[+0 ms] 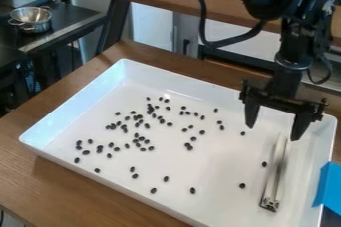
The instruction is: Sweep into pile
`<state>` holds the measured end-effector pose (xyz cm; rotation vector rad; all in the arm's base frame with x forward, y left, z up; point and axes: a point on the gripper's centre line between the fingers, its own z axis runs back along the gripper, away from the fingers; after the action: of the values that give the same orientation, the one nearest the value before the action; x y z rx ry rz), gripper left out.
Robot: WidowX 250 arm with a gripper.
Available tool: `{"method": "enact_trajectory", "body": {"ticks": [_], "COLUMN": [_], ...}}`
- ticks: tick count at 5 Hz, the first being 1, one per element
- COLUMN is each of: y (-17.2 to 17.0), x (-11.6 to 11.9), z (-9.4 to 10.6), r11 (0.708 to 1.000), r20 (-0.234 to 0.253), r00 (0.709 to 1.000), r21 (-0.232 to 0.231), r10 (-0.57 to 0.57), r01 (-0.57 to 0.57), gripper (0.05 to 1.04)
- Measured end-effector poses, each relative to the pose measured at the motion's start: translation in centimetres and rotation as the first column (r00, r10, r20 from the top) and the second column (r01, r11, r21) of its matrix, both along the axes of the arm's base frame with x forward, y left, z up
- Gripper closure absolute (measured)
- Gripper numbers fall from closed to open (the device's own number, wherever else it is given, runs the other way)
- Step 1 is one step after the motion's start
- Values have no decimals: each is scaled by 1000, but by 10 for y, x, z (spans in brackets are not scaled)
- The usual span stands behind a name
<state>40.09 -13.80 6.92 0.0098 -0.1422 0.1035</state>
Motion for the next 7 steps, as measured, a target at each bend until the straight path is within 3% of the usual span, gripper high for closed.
{"method": "enact_trajectory", "body": {"ticks": [1,5,7], "y": [0,-8,-13], "x": [-3,-6,-16], "z": [-15,-33,-43], "r11": [1000,996,994], "r20": [-37,-17,-54], "r00": [999,998,998], "r21": [9,-63,-100], "r10": [5,66,40], "r01": [-4,-67,-45], "gripper": [85,85,85]}}
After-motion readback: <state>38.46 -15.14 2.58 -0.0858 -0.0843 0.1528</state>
